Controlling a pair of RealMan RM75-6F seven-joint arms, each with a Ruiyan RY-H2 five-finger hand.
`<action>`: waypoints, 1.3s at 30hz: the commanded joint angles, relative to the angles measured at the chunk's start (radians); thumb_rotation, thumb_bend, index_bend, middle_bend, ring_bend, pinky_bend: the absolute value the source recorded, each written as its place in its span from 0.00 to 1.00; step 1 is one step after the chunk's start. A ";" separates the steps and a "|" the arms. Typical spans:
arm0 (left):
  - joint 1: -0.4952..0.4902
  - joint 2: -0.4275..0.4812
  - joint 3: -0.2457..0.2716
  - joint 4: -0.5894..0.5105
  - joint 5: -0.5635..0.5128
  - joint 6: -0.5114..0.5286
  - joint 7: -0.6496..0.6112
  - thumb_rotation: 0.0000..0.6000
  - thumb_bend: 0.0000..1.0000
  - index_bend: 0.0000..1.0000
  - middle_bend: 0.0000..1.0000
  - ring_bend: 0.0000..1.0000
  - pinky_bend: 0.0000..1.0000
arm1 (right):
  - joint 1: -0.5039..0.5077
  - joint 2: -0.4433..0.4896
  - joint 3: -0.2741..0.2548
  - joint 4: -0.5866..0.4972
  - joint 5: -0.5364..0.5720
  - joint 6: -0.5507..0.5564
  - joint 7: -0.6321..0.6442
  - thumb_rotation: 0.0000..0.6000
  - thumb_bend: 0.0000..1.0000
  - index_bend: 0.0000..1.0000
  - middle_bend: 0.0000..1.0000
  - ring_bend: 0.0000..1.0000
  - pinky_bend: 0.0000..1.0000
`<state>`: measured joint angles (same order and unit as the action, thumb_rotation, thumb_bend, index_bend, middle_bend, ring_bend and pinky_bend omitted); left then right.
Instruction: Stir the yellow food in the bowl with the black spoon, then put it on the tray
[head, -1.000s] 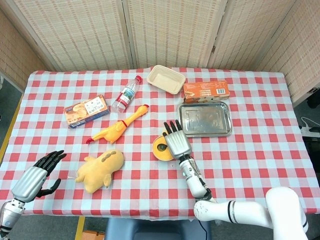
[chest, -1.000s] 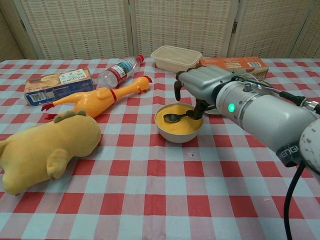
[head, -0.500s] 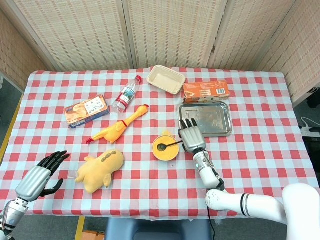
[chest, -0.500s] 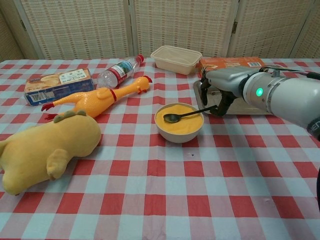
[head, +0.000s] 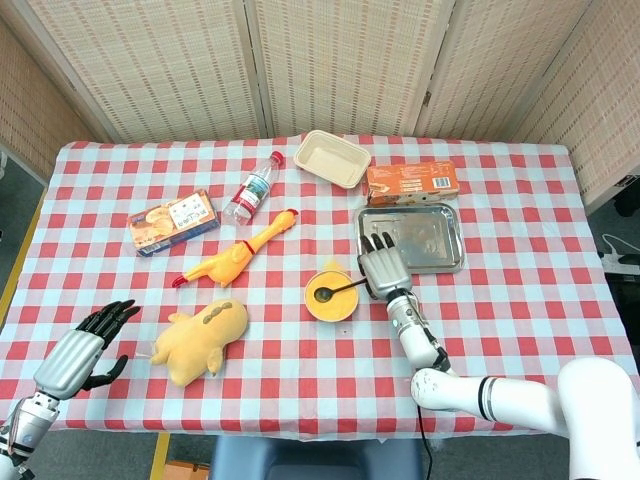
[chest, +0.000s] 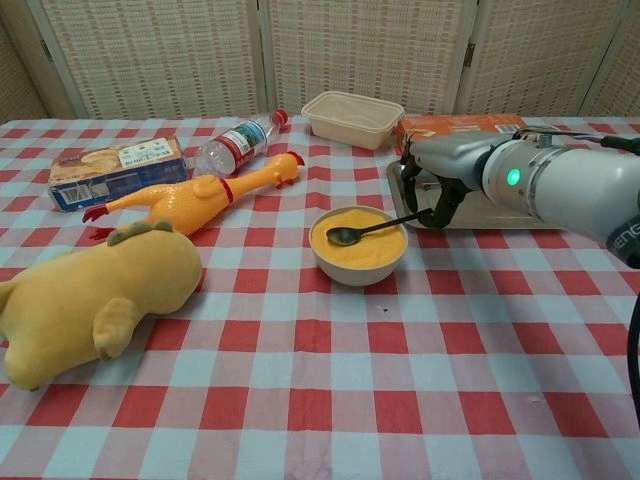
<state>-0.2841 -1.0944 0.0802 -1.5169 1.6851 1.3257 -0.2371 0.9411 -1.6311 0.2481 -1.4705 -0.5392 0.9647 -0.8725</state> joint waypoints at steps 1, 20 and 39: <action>0.000 -0.001 0.000 -0.001 -0.001 0.001 0.001 1.00 0.48 0.00 0.00 0.00 0.16 | 0.006 -0.001 -0.007 0.006 0.003 -0.001 0.010 1.00 0.32 0.51 0.06 0.00 0.03; 0.000 0.000 0.002 -0.001 0.000 0.008 0.000 1.00 0.48 0.00 0.00 0.00 0.16 | 0.034 0.012 -0.036 -0.004 0.027 0.015 0.043 1.00 0.33 0.51 0.06 0.00 0.03; -0.001 -0.001 0.002 -0.003 -0.003 0.007 0.002 1.00 0.48 0.00 0.00 0.00 0.16 | 0.049 0.021 -0.056 -0.006 0.028 0.016 0.075 1.00 0.33 0.58 0.06 0.00 0.03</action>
<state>-0.2848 -1.0957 0.0818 -1.5194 1.6815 1.3323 -0.2349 0.9894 -1.6104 0.1928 -1.4759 -0.5107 0.9802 -0.7980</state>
